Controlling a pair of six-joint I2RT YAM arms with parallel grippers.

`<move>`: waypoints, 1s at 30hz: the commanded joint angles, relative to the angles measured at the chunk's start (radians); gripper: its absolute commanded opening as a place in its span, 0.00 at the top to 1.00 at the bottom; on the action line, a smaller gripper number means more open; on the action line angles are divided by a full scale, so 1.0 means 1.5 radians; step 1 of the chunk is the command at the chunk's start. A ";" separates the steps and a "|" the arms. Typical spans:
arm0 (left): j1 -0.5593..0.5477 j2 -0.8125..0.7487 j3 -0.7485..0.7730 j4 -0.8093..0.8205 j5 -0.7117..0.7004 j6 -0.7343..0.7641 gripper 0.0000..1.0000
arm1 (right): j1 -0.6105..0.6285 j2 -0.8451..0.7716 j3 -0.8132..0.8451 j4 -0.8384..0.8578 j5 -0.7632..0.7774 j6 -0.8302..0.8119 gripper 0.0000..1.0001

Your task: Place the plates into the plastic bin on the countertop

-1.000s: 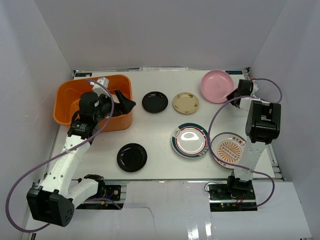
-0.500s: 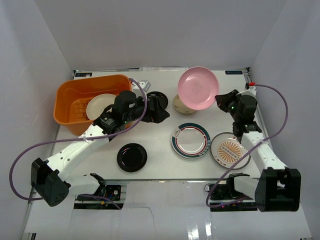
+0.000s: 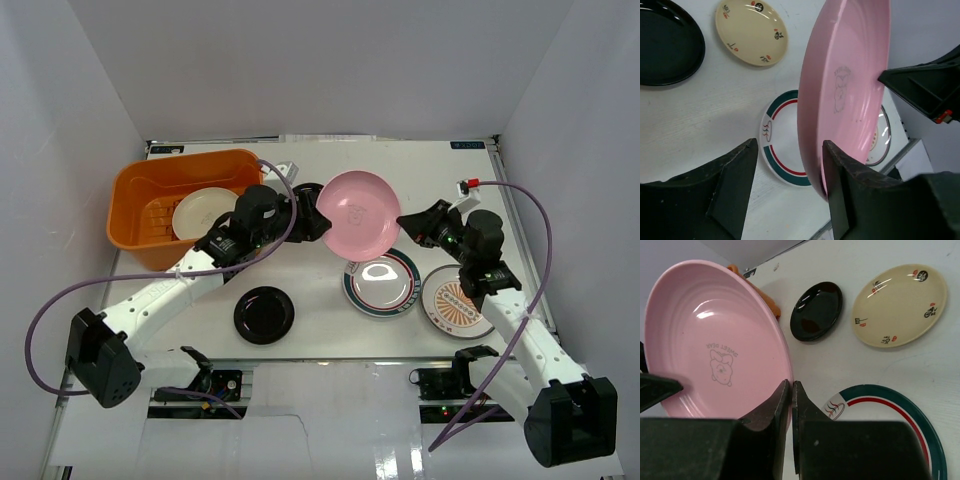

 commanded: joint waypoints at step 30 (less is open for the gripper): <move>0.647 -0.048 -0.049 -0.100 -0.026 -0.037 0.93 | 0.016 0.022 0.011 -0.113 -0.088 -0.177 0.27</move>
